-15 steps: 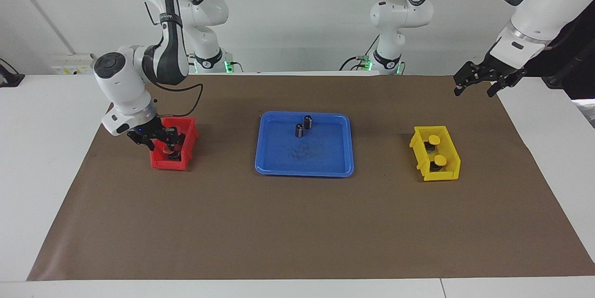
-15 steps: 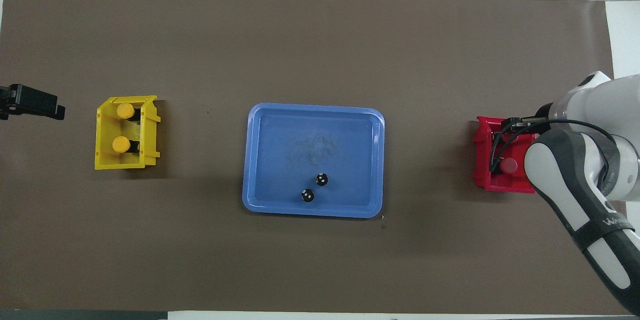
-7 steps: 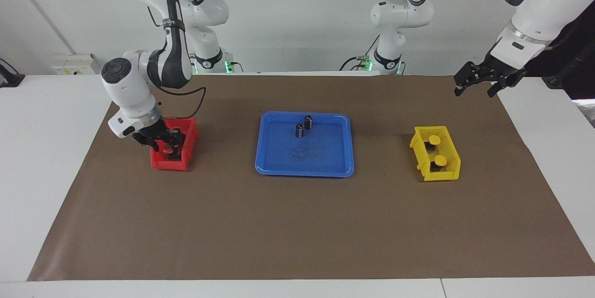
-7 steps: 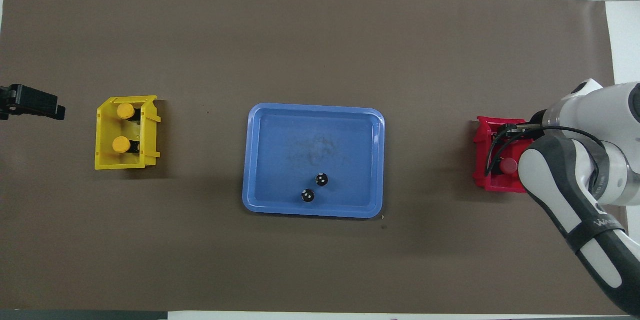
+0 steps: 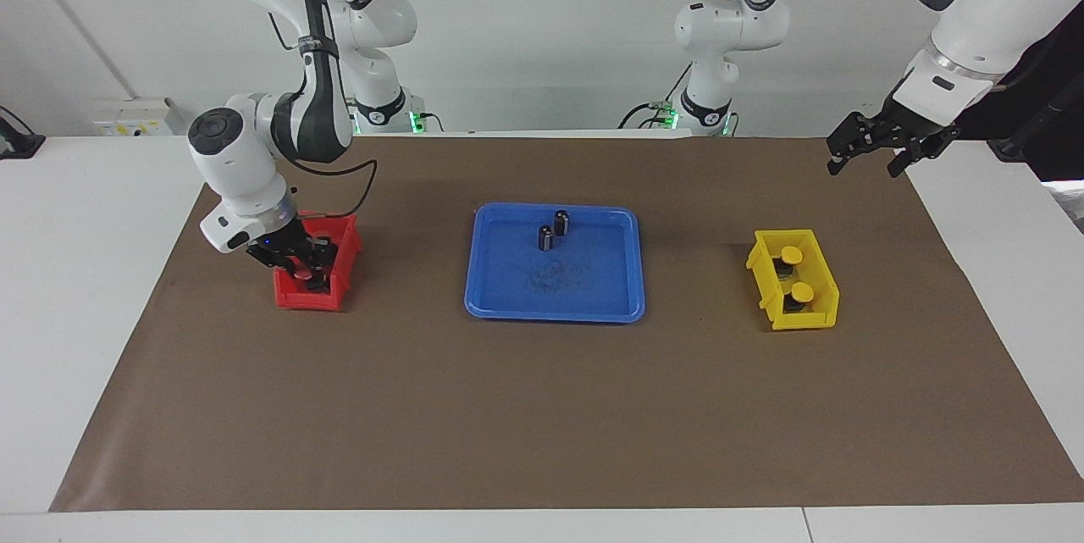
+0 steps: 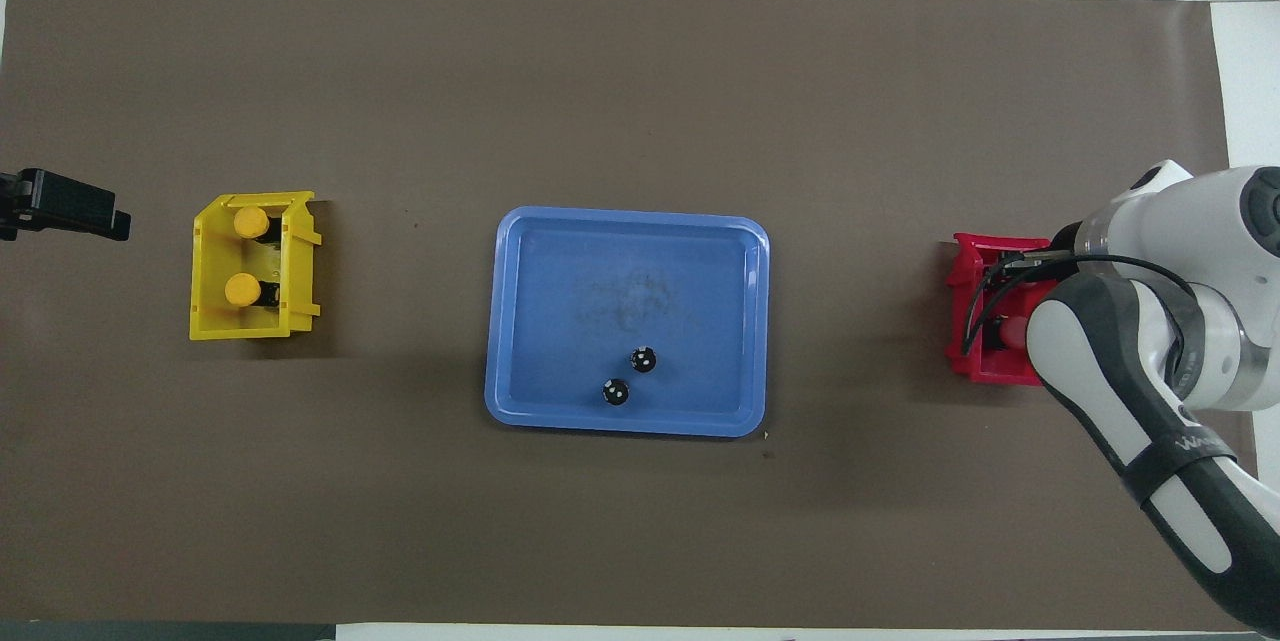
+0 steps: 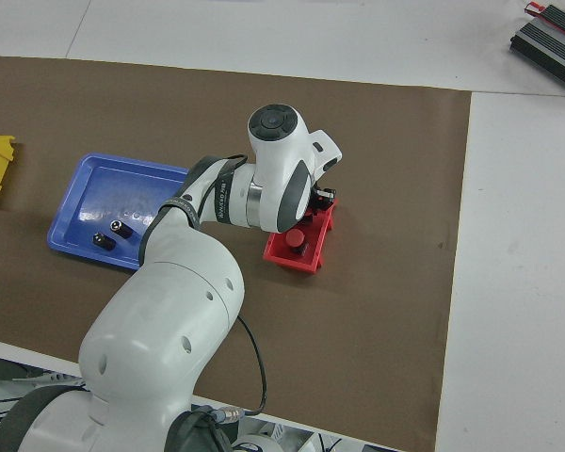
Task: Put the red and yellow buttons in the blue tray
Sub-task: 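Reach the right gripper into the red bin and grasp a red button, then move the red button over the tray while the left gripper nears the bin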
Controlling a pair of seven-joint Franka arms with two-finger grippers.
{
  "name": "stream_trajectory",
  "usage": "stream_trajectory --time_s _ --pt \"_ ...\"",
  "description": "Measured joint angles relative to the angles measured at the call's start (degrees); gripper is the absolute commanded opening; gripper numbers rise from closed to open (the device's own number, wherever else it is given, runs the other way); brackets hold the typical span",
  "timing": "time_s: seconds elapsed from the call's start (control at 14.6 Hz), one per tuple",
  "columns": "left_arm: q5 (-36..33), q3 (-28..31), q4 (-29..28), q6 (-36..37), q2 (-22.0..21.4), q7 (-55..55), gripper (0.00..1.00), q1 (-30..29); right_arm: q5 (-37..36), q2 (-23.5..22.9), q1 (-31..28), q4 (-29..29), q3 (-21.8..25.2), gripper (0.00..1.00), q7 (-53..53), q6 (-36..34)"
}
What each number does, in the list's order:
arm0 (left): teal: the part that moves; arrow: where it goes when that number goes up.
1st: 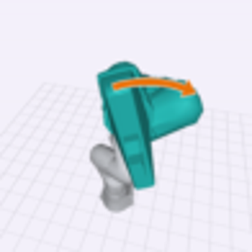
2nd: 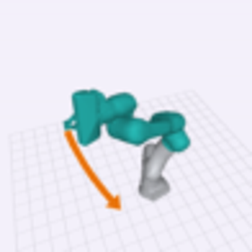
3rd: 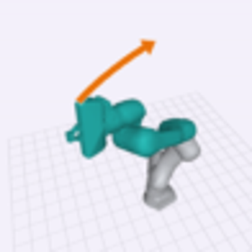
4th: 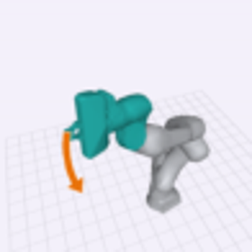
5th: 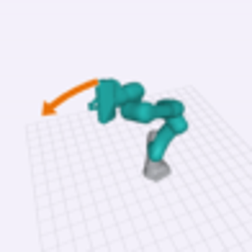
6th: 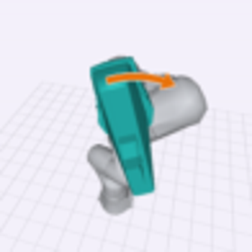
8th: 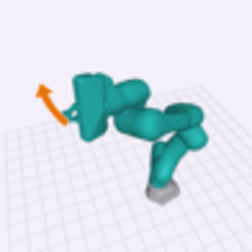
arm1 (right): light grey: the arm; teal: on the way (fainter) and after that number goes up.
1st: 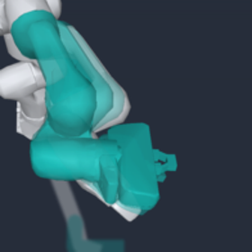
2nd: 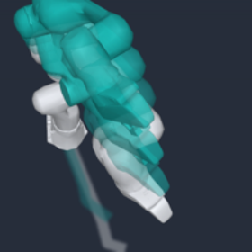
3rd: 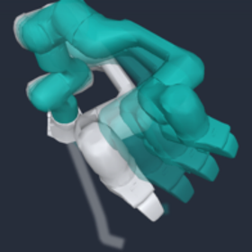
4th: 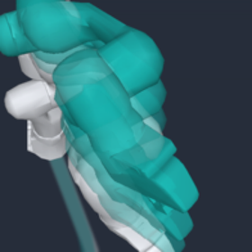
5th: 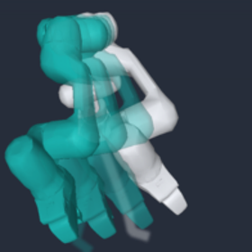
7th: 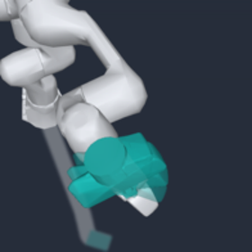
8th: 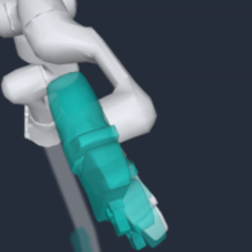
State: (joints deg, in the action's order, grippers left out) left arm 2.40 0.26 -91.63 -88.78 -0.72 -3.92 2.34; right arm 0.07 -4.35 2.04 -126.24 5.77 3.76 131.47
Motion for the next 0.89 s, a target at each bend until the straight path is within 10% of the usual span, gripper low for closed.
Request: stream_trajectory --time_s 0.62,0.89 --pt "0.0 0.0 0.0 -0.2 0.0 0.0 1.00 0.0 -1.9 -1.1 1.3 25.5 -1.3 0.14 -0.1 -29.1" --pt "-0.4 0.5 -1.6 -4.2 -0.3 0.0 0.95 -0.6 -0.4 -6.0 11.1 34.9 -2.5 0.14 -19.3 -30.7"
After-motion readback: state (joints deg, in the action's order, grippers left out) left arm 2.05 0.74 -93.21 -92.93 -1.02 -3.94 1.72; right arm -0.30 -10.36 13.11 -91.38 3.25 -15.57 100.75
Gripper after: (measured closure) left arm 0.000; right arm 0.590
